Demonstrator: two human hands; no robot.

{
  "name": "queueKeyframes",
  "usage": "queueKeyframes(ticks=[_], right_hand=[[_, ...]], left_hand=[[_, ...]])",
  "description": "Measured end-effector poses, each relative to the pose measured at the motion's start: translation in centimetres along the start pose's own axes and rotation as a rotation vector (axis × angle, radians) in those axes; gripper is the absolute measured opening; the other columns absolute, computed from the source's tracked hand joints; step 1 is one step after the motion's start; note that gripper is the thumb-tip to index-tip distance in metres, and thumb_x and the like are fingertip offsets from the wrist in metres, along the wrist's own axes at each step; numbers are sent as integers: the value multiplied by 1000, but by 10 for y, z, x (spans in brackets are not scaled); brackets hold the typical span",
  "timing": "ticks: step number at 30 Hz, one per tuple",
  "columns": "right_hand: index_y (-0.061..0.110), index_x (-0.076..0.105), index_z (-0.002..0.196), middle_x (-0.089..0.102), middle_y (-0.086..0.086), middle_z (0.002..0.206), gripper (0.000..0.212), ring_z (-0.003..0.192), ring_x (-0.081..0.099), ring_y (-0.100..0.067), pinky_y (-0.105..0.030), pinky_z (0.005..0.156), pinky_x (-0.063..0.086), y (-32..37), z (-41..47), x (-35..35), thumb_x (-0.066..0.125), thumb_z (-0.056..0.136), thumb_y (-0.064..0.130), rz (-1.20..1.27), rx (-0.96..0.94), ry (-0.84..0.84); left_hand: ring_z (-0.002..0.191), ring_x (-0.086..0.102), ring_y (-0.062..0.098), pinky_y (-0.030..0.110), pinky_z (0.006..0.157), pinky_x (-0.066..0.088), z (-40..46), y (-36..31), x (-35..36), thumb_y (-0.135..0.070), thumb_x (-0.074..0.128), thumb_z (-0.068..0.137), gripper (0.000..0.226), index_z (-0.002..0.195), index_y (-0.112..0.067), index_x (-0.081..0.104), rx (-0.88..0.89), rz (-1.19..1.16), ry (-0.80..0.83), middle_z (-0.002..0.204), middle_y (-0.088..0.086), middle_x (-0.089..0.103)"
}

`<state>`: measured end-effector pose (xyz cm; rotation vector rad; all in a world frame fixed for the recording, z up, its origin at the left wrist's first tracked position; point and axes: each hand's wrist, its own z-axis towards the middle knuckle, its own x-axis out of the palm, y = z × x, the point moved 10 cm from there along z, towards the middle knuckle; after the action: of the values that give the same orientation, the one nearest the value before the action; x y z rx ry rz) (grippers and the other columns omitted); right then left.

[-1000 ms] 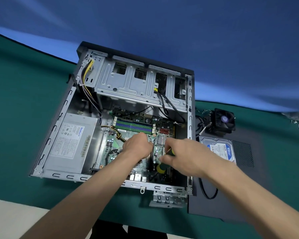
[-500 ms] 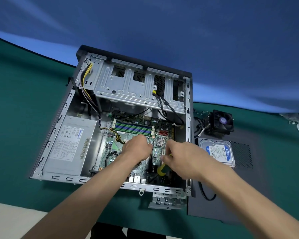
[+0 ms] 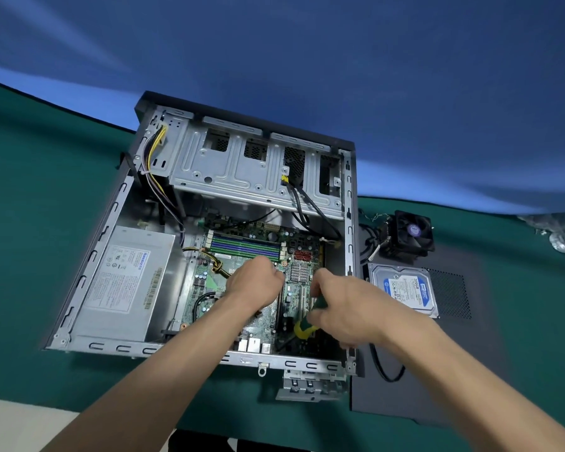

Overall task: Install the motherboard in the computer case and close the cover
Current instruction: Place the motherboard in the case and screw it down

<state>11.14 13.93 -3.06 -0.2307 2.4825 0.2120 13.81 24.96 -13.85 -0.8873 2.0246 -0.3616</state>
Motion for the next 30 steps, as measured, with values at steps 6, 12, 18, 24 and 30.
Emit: queueKeyframes(ticks=[6, 12, 18, 24, 30], right_hand=[[16, 37, 126, 58, -8, 113, 42, 86, 58, -22, -29, 71, 46, 1, 4, 1, 50, 96, 41, 32, -1, 3], [13, 50, 99, 63, -12, 110, 23, 80, 47, -25, -29, 70, 38, -7, 8, -9, 44, 99, 35, -49, 49, -161], [17, 47, 107, 63, -7, 102, 20, 69, 55, -20, -27, 56, 43, -5, 3, -3, 45, 99, 35, 120, 7, -169], [22, 38, 122, 53, -3, 112, 35, 78, 58, -14, -24, 66, 44, -1, 5, 3, 55, 93, 34, 134, -30, -2], [15, 47, 111, 58, -6, 106, 28, 85, 56, -24, -29, 68, 41, -1, 5, -4, 45, 97, 39, 9, 10, -119]], left_hand=[[54, 42, 18, 25, 54, 33, 0, 0, 2, -29, 51, 94, 39, 57, -18, 40, 1, 16, 25, 54, -2, 40], [51, 39, 18, 27, 58, 36, -1, -1, 5, -29, 51, 94, 42, 56, -19, 38, 2, 5, 50, 53, -3, 36], [52, 39, 19, 26, 56, 33, 0, 0, 6, -30, 52, 94, 41, 57, -19, 38, 1, -4, 57, 54, -2, 36], [53, 40, 19, 26, 54, 32, -1, 0, 6, -31, 52, 94, 41, 57, -19, 39, -3, -1, 57, 55, -2, 39], [58, 44, 21, 28, 58, 35, -2, -1, 6, -31, 51, 94, 38, 59, -17, 41, -2, -8, 73, 58, 0, 42]])
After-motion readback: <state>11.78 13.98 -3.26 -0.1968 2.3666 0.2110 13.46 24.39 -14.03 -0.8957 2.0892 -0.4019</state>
